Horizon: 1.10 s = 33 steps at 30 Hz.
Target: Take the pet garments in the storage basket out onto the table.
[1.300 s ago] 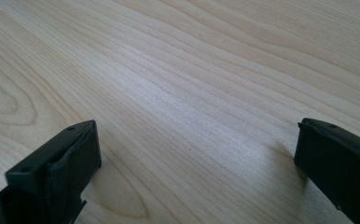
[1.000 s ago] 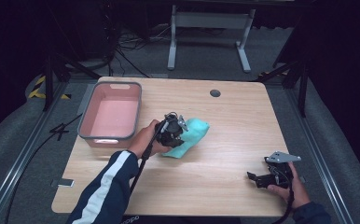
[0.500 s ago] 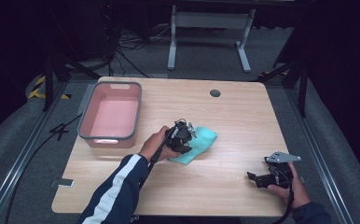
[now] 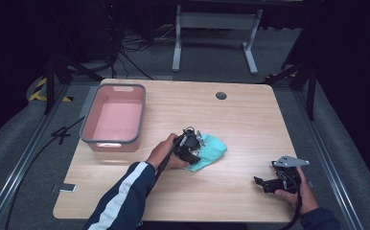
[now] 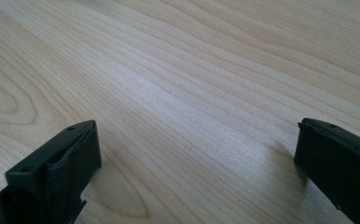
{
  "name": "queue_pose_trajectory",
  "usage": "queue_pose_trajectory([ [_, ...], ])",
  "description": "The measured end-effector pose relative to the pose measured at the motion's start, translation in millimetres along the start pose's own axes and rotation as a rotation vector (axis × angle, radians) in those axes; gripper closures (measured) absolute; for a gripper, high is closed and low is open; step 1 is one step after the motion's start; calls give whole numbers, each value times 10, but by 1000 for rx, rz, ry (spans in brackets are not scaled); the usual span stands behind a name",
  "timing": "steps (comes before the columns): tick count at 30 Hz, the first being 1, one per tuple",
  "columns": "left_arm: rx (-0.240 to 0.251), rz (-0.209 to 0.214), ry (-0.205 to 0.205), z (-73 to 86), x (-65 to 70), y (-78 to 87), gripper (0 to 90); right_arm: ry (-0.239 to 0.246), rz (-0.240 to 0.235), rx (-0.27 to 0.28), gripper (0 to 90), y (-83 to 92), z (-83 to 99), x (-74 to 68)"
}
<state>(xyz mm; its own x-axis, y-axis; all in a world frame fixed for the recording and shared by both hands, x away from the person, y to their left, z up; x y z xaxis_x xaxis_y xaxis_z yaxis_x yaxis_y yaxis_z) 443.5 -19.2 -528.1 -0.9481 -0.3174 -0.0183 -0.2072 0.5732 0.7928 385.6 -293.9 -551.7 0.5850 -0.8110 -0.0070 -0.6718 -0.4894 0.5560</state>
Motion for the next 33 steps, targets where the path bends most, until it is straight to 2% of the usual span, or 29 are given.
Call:
queue_pose_trajectory([
  [4,10,-21,16,-3,-25,45,470,1,0,0,7,0,0,1],
  [6,13,-38,5,-9,-53,71,436,0,0,0,7,0,0,0],
  [9,23,-37,13,-19,-49,103,406,1,0,0,7,0,0,1],
  [11,31,-39,8,-31,-51,147,381,0,0,0,7,0,0,0],
  [12,37,-41,1,-38,-52,176,338,1,0,0,7,0,0,1],
  [18,57,-67,-16,-52,-46,330,282,1,0,0,7,0,0,1],
  [21,65,-65,-27,-55,-37,379,274,0,0,0,7,0,0,0],
  [27,82,-94,-48,-24,-17,535,268,1,0,0,7,0,0,1],
  [33,80,-105,-52,93,-15,642,268,0,1,0,7,0,0,0],
])
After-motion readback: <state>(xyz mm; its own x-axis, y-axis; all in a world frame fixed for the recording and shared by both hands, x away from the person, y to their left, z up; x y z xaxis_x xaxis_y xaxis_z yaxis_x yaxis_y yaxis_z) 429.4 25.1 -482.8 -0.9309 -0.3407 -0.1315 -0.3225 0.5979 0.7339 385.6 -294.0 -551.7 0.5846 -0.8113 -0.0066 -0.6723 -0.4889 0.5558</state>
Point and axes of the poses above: each handheld gripper's, and its own axes: y roughly backward along the jaws, z roughly out of its underside, x roughly to its right, the point moved 9 cm from there along -y, roughly forward along the jaws, and after that the axes turned 11 degrees about x, right-handed, at the moved point
